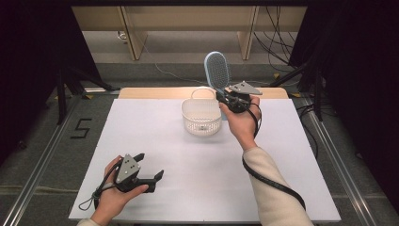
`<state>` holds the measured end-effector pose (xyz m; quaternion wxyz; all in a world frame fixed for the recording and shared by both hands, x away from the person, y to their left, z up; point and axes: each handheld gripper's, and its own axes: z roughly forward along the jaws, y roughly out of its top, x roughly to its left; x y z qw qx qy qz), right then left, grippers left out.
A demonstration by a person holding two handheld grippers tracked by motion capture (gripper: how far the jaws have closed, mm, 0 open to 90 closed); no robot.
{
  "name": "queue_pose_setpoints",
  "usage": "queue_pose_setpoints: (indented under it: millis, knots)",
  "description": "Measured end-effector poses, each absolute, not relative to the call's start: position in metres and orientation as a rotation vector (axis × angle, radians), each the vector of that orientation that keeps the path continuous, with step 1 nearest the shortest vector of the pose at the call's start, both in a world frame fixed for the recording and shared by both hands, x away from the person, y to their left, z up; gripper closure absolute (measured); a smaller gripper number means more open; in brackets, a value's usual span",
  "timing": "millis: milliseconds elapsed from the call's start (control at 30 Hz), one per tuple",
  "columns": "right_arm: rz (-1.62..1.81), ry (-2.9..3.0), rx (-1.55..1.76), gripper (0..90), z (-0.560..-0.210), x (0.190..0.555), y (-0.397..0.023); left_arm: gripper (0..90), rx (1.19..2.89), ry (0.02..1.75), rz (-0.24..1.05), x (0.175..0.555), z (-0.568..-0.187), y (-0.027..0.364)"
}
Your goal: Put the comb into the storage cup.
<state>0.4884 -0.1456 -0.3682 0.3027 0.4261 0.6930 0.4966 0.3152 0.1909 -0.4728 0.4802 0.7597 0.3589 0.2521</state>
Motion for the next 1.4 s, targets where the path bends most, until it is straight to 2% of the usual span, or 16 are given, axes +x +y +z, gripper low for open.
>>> queue_pose_setpoints:
  millis: [1400]
  knots:
    - [1.309, 1.848, 1.126, 70.5, -0.364, 0.502, -0.138, 9.2, 1.851, 0.877, 0.612, 0.316, -0.473, 0.191]
